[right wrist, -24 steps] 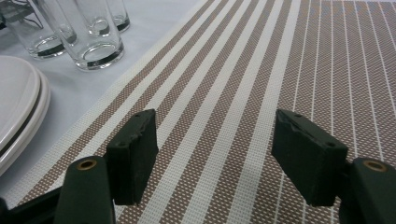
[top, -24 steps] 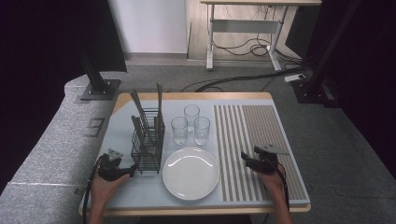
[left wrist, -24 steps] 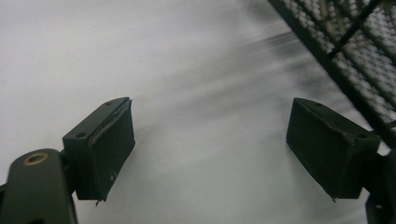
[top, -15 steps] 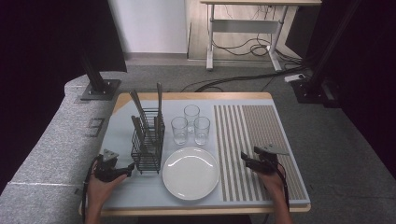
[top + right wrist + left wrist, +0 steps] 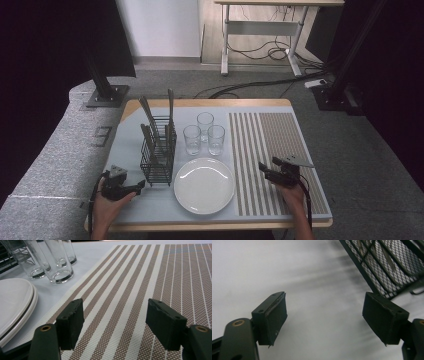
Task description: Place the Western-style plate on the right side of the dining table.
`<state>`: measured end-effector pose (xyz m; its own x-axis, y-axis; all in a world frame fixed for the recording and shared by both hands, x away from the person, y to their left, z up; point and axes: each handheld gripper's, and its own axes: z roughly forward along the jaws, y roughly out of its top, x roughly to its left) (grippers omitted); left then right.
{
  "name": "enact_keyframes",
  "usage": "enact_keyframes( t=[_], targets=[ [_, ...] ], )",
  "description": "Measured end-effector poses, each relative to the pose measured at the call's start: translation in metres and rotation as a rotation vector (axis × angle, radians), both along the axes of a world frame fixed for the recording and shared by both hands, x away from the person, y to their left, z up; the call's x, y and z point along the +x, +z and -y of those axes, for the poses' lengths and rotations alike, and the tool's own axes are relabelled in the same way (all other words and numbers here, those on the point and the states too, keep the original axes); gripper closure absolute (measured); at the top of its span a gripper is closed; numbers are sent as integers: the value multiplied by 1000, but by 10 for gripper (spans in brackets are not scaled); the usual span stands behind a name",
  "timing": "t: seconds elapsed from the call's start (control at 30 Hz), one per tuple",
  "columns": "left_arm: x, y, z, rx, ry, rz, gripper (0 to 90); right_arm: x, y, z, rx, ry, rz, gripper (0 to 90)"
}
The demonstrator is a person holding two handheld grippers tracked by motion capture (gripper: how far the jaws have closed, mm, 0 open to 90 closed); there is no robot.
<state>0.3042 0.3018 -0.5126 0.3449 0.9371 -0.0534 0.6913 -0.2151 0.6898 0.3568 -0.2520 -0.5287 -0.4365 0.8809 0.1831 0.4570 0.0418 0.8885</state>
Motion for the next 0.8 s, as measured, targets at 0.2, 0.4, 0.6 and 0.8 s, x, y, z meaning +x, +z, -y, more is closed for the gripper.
enact_keyframes(
  t=[0.2,0.4,0.6,0.8],
  targets=[
    [-13,0,6,40,34,-9,199,2,0,0,0,1,-21,304],
    [-27,1,24,38,23,-4,200,2,0,1,7,-1,-23,303],
    [-29,7,24,-2,14,29,204,3,-1,-1,-9,1,-29,303],
    [-34,11,28,33,-50,26,205,3,-1,-3,-27,-6,-23,301]
  ],
)
